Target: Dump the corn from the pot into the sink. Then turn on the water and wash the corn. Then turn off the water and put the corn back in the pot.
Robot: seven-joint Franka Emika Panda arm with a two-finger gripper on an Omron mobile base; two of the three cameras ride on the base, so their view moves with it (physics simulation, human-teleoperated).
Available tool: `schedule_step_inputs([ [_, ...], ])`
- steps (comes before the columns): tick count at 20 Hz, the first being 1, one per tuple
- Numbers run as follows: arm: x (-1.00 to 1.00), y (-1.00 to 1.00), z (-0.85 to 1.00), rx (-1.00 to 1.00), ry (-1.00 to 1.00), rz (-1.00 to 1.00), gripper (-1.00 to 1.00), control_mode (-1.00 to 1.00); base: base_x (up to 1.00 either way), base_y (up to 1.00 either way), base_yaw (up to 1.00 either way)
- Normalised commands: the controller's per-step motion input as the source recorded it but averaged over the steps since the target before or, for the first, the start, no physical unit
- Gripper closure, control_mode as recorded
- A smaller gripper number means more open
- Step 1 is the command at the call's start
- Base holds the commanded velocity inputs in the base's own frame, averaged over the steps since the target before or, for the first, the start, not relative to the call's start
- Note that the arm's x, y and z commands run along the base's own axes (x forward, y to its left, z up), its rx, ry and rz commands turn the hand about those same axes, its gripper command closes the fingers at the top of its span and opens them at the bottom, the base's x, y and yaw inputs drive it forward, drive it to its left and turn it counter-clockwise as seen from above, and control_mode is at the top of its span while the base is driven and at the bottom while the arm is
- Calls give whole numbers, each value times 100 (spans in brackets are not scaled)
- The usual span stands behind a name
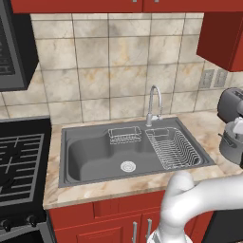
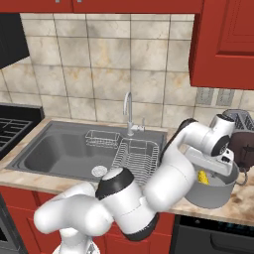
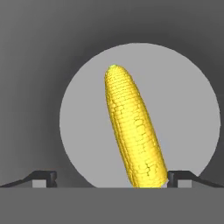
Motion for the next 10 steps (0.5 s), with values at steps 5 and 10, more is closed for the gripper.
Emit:
schedule_step_inputs([
  [5, 2, -10, -31, -1, 1, -5, -100, -100, 0, 0, 0],
  [10, 0, 0, -36, 0, 0, -8, -100, -100, 0, 0, 0],
])
